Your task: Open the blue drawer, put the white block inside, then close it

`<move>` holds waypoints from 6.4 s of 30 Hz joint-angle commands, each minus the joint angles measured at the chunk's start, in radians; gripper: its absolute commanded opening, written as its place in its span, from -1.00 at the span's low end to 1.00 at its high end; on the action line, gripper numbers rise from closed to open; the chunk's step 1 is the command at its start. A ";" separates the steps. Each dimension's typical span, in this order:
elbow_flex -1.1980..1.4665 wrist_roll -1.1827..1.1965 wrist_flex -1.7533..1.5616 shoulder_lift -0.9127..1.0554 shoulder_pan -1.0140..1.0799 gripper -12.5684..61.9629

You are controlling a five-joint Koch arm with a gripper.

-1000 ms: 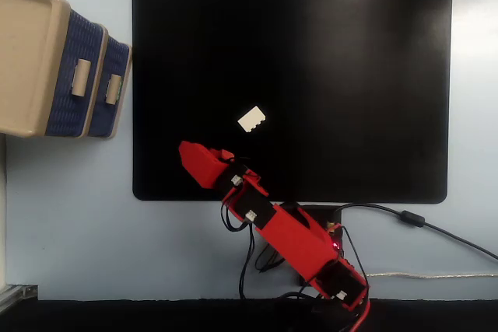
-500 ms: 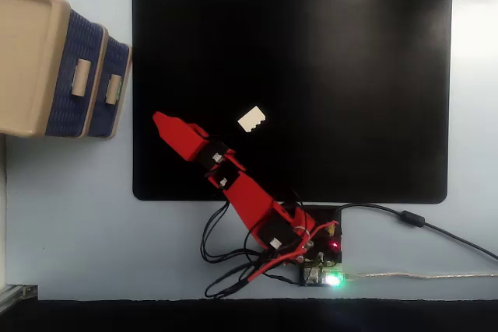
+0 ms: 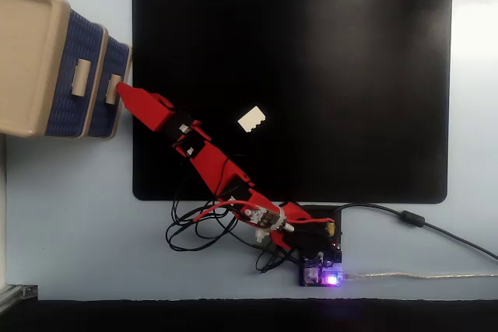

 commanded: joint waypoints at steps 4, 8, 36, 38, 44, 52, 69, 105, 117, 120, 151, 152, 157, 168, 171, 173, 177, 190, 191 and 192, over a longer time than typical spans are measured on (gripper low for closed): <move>-0.083 0.011 -0.086 0.006 -0.020 0.07; -0.092 0.003 -0.058 0.011 -0.032 -0.16; 0.681 0.009 -0.015 0.552 0.058 -0.88; 0.758 0.009 -0.014 0.624 0.081 -0.88; 0.790 0.000 -0.014 0.655 0.086 0.16; 0.767 0.003 0.494 0.933 0.178 0.24; 0.232 -0.267 1.680 0.696 0.491 0.24; -0.988 0.057 1.971 0.337 0.109 -0.87; -1.037 0.000 2.152 0.443 0.123 0.25; -1.037 -0.236 2.433 0.495 0.158 0.25; -1.307 -0.187 1.782 -0.135 0.009 0.24; -1.324 -0.169 1.778 -0.137 0.006 0.24; -1.378 -0.141 1.784 -0.141 0.014 0.24; -1.341 -0.744 2.737 0.202 0.265 0.25; -1.057 -1.006 2.714 0.356 0.337 0.25; -0.836 -1.140 2.688 0.462 0.382 0.25; -0.423 -1.422 2.609 0.638 0.557 0.25; 0.881 -1.574 2.069 1.417 0.861 0.25; 0.890 -1.569 2.085 1.462 0.887 0.25; 0.890 -1.568 2.106 1.470 0.934 0.25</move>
